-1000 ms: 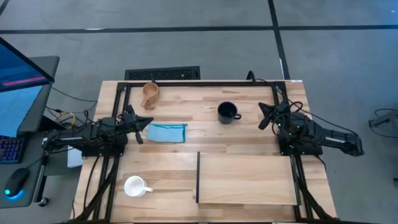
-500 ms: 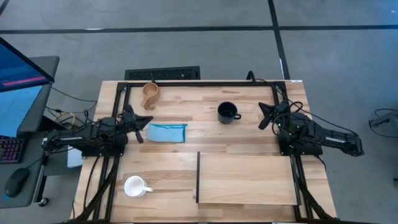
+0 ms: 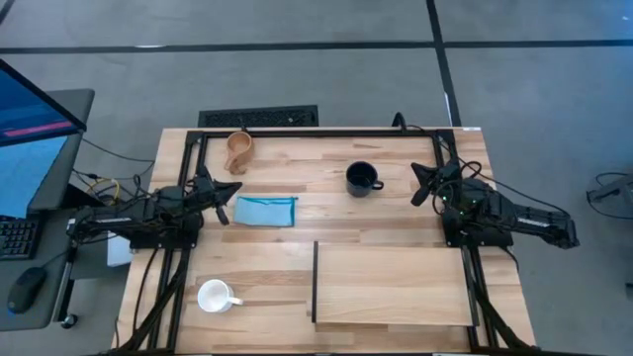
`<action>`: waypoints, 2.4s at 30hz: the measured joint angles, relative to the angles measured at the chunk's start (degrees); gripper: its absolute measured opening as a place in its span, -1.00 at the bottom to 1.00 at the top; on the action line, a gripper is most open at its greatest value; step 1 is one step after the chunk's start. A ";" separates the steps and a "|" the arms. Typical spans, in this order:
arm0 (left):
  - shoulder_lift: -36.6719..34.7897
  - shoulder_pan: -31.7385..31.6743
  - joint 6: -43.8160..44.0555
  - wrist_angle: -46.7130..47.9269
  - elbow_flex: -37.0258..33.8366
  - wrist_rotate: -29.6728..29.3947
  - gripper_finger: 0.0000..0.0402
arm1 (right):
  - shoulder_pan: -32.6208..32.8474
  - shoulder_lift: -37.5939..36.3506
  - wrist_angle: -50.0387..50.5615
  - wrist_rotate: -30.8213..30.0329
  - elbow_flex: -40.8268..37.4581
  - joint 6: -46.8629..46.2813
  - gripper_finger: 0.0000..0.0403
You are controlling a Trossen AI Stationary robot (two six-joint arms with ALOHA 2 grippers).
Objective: Stack small to large cups/mugs on shelf
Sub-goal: Put the brown mug on the shelf
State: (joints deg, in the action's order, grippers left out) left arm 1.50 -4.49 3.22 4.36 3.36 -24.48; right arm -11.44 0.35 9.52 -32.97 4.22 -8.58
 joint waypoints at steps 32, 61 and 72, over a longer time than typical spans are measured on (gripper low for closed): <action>38.44 -13.51 4.42 -38.52 -0.03 1.70 -0.71 | 0.01 -0.01 -1.43 -0.07 -0.16 0.08 -0.84; 49.11 -17.86 -10.07 24.78 45.02 4.87 -0.71 | -1.81 -0.01 -0.55 -1.92 -0.03 0.02 -0.84; 49.20 -17.86 -2.91 31.28 45.50 4.70 -0.71 | -1.81 -0.01 -0.53 -1.99 -0.01 0.00 -0.84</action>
State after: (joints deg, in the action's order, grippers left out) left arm 50.70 -22.35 0.31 35.64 48.86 -19.78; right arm -13.26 0.34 8.99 -34.96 4.21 -8.58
